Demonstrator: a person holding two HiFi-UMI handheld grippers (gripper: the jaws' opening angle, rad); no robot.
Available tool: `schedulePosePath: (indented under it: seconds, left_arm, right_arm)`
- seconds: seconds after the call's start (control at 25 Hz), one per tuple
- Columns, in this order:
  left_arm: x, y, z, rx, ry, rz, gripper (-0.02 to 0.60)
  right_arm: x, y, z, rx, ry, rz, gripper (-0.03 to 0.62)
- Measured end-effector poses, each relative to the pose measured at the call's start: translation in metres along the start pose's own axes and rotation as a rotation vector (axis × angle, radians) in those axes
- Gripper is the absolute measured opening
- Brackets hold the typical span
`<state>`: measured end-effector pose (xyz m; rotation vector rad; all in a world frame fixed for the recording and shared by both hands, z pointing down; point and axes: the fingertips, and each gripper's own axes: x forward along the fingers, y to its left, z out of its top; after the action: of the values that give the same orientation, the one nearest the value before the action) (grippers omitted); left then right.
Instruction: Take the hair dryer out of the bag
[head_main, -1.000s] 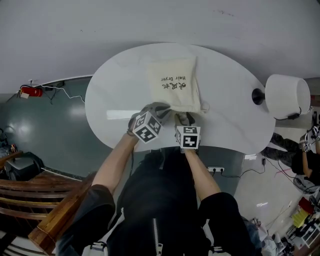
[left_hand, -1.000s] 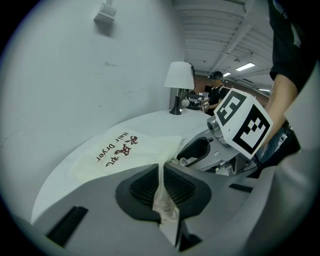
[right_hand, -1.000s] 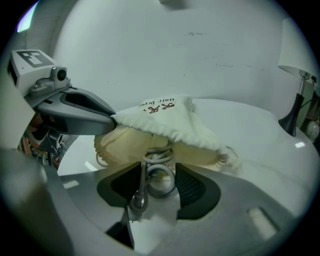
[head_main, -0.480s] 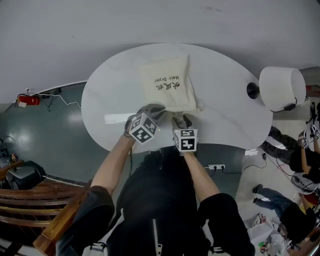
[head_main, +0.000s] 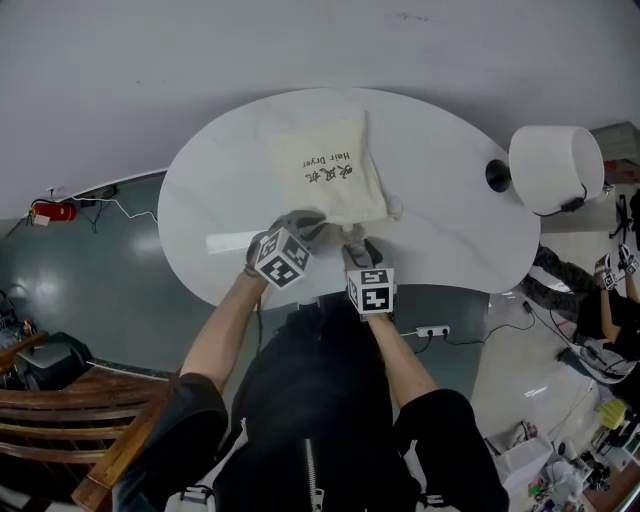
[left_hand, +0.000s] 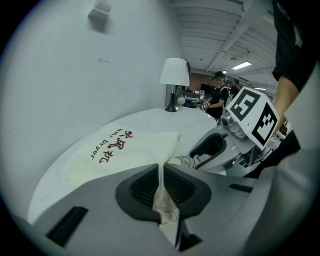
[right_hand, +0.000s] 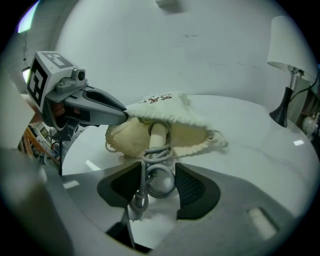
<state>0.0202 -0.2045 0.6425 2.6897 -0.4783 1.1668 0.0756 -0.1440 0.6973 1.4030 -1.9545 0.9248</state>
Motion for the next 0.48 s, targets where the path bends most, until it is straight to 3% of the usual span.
schedulePosePath:
  seconds: [0.48]
  left_arm:
    - [0.005,-0.006,0.000,0.009,0.010,-0.007,0.035]
  right_arm:
    - [-0.018,-0.001,-0.023,-0.011,0.024,0.008,0.207]
